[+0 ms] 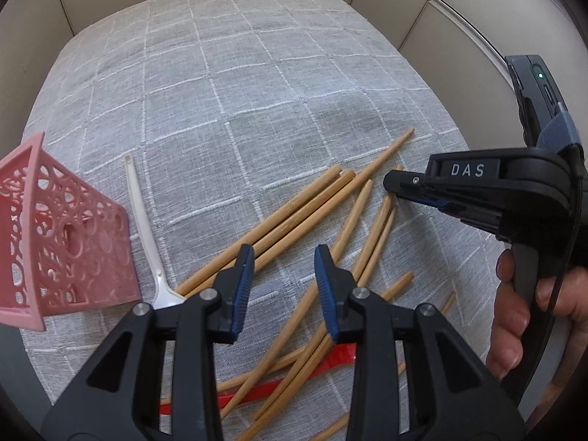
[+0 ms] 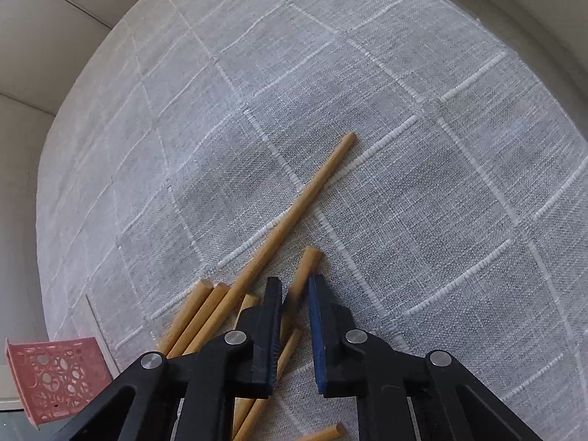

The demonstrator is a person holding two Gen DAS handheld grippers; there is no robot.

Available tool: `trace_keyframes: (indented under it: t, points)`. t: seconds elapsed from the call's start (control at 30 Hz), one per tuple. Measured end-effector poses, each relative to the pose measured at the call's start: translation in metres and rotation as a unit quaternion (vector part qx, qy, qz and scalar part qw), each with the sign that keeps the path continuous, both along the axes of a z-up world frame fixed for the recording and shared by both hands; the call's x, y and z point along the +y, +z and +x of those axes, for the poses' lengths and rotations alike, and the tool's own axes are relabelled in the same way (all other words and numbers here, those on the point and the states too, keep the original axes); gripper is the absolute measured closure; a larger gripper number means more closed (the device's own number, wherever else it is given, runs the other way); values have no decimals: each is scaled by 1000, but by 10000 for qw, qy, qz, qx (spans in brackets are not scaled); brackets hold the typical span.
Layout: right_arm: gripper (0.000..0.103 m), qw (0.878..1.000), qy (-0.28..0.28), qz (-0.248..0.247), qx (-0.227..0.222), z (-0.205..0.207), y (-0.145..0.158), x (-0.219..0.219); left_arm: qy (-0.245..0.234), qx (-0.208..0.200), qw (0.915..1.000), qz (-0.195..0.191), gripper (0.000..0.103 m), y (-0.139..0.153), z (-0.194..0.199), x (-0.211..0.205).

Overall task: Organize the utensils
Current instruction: 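Close the left tool on one wooden chopstick while the right tool grasps another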

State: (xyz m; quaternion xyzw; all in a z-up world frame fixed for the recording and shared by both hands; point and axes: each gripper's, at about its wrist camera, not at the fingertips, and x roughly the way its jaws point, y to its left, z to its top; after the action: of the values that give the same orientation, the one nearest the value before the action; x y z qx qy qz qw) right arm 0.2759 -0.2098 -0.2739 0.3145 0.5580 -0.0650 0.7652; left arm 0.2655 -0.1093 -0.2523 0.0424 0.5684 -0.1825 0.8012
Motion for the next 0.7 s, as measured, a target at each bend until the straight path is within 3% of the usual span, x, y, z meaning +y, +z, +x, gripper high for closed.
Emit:
trace_keyframes:
  t: [0.33, 0.53, 0.63, 0.67, 0.7]
  points:
    - [95, 9968, -133, 785, 28, -27, 12, -34, -87, 56, 9997, -236, 68, -6, 11, -28]
    - [95, 9944, -76, 1041, 158, -46, 16, -59, -251, 58, 9996, -104, 68, -19, 16, -57]
    - [95, 9937, -80, 1107, 170, -53, 19, -70, -350, -65, 9992, 186, 68, -23, 14, -68]
    - [95, 9935, -95, 1119, 166, -46, 7, -77, -407, -122, 9987, 275, 69, -23, 13, -71]
    - [95, 9933, -105, 1139, 141, -47, 7, -80, -418, -173, 9982, 399, 76, -24, 13, -73]
